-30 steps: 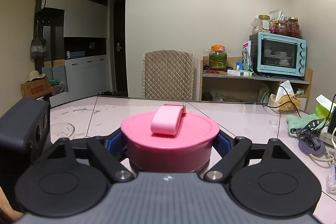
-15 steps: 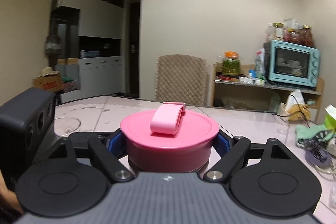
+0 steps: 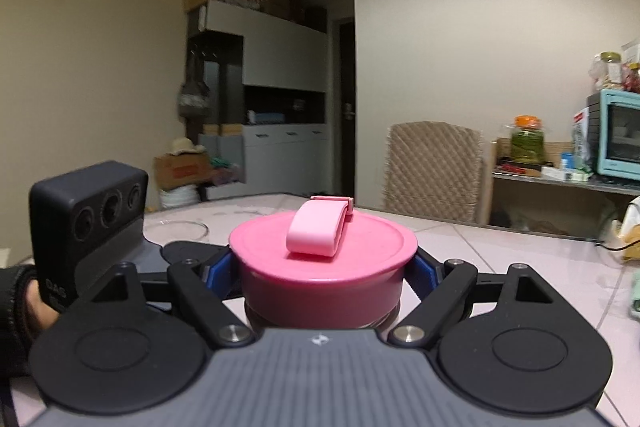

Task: Unscrew bottle cap and pour
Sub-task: 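Lift the loosened pink lid up off the jar with the right gripper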

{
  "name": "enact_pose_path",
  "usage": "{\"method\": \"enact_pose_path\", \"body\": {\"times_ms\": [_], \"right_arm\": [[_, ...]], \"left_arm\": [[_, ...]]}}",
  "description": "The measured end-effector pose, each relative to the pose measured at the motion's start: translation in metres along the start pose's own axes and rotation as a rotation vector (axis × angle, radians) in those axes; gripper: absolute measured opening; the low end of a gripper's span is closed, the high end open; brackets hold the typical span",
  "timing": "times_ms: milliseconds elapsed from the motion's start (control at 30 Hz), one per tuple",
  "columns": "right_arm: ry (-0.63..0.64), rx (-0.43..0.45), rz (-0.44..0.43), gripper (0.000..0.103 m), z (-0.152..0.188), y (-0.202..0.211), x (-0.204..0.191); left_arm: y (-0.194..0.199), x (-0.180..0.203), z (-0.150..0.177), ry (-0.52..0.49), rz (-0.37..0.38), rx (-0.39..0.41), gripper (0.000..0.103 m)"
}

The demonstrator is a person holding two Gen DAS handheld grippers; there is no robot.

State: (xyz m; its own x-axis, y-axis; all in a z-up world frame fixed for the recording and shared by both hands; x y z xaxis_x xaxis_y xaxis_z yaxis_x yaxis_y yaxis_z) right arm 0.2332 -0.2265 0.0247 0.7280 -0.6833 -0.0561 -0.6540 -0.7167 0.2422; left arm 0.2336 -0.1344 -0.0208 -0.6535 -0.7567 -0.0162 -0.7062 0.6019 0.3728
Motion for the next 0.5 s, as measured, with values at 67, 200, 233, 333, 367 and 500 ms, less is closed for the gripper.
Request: {"method": "enact_pose_path", "body": {"times_ms": [67,200,233,333,367,500], "right_arm": [[-0.007,0.018,-0.019,0.085,-0.001,0.002,0.002],[-0.010,0.046,-0.033,0.085,-0.006,0.007,0.004],[-0.008,0.053,-0.030,0.085,-0.008,0.009,0.004],[-0.015,0.070,-0.025,0.085,-0.013,0.012,0.004],[-0.019,0.077,-0.020,0.085,-0.015,0.014,0.004],[-0.035,0.101,0.009,0.085,-0.022,0.018,0.004]], "left_arm": [[-0.001,-0.004,0.000,0.000,-0.001,0.002,0.090],[-0.002,0.005,-0.002,0.001,-0.006,0.002,0.090],[-0.002,0.006,-0.003,0.002,-0.007,0.002,0.090],[0.000,0.008,-0.003,0.003,-0.011,0.001,0.090],[0.001,0.008,-0.003,0.004,-0.012,0.000,0.090],[0.010,0.011,-0.003,0.006,-0.020,-0.002,0.090]]}}
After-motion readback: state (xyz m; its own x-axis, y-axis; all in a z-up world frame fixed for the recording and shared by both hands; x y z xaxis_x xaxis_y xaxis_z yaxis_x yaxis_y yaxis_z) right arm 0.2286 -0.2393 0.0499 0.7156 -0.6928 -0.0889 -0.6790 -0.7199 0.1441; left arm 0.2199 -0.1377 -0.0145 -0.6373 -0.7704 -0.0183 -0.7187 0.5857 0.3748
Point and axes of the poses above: each gripper's, at about its wrist camera, not at the fingertips, and y roughly against the way its jaws point, x to its right, z to its underside, the point moved 3 cm from there along -y, roughly the way its jaws point, and after that the axes turned 4 degrees about -x, right-handed, at the moved point
